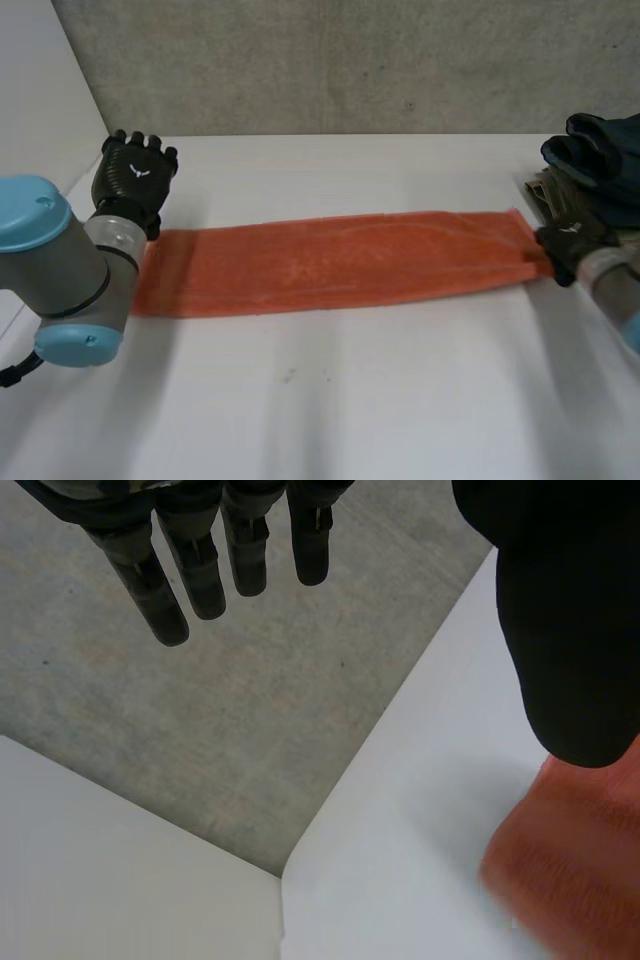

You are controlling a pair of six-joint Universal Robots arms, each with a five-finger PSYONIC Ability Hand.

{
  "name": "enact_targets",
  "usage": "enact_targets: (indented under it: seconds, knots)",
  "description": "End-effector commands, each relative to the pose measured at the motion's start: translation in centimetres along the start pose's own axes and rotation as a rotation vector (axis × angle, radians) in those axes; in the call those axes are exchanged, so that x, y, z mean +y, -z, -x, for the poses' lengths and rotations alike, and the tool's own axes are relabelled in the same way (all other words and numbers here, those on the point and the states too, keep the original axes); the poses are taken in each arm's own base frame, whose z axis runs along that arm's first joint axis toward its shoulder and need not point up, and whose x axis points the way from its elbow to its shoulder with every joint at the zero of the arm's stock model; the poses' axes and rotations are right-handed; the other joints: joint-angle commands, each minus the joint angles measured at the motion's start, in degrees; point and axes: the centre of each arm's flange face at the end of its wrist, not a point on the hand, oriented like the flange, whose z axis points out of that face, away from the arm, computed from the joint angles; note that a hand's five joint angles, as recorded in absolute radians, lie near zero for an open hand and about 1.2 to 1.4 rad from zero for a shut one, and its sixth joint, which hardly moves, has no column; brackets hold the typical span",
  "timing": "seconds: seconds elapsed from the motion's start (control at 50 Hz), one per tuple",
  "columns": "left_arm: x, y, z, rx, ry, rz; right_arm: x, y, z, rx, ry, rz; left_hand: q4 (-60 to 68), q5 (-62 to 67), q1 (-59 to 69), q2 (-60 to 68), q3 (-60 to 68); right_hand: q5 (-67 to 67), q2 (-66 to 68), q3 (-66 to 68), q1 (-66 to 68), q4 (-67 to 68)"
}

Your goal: Fold the laundry.

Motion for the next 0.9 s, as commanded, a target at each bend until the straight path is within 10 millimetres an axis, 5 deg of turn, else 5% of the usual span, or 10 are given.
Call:
enact_targets:
  seconds: [0.02,0.18,0.24,0.32,0.46,0.52,0.62,0.74,0.9]
  knots:
    - [-0.6,1.4,0.7,-0.002,0.007,-0.004,4.4,3.7,-3.5,0.054,-0.041,0.130,-0.21,-0.38,0.06,-0.46,-0.70,14.15,12.54,12.23,23.96,11.96]
    - [-0.6,2.8,0.7,0.013,0.051,0.012,8.6,4.5,-8.0,0.125,0.105,0.237,-0.21,-0.38,0.06,-0.46,-0.70,14.15,12.54,12.23,23.96,11.96]
    - [-0.8,3.0,0.8,0.014,0.059,0.011,7.7,4.4,-8.6,0.145,0.141,0.215,-0.37,-0.55,-0.10,-0.63,-0.86,14.15,12.54,12.23,23.96,11.96]
    - [-1.0,3.3,1.0,0.017,0.072,0.015,3.4,4.3,-7.4,0.146,0.192,0.081,-0.37,-0.55,-0.10,-0.63,-0.86,14.15,12.54,12.23,23.96,11.96]
    - [-1.5,3.3,1.7,-0.001,0.080,0.000,-9.4,5.9,1.2,0.038,0.241,-0.370,-0.37,-0.55,-0.10,-0.63,-0.86,14.15,12.54,12.23,23.96,11.96]
    - [-1.6,3.3,2.0,-0.008,0.082,-0.005,-12.8,6.9,4.7,-0.006,0.270,-0.509,-0.54,-0.71,-0.27,-0.80,-1.03,14.15,12.54,12.23,23.96,11.96]
    - [-1.6,3.3,2.6,-0.027,0.085,-0.004,-18.2,9.7,15.9,-0.179,0.322,-0.823,-0.54,-0.71,-0.27,-0.80,-1.03,14.15,12.54,12.23,23.96,11.96]
    - [-1.3,3.5,2.8,-0.026,0.116,0.010,-18.1,11.5,25.7,-0.430,0.370,-0.999,-0.54,-0.71,-0.27,-0.80,-1.03,14.15,12.54,12.23,23.96,11.96]
    - [-1.0,3.4,2.6,-0.019,0.130,0.017,-15.9,11.5,31.0,-0.559,0.384,-1.018,-0.54,-0.71,-0.27,-0.80,-1.03,14.15,12.54,12.23,23.96,11.96]
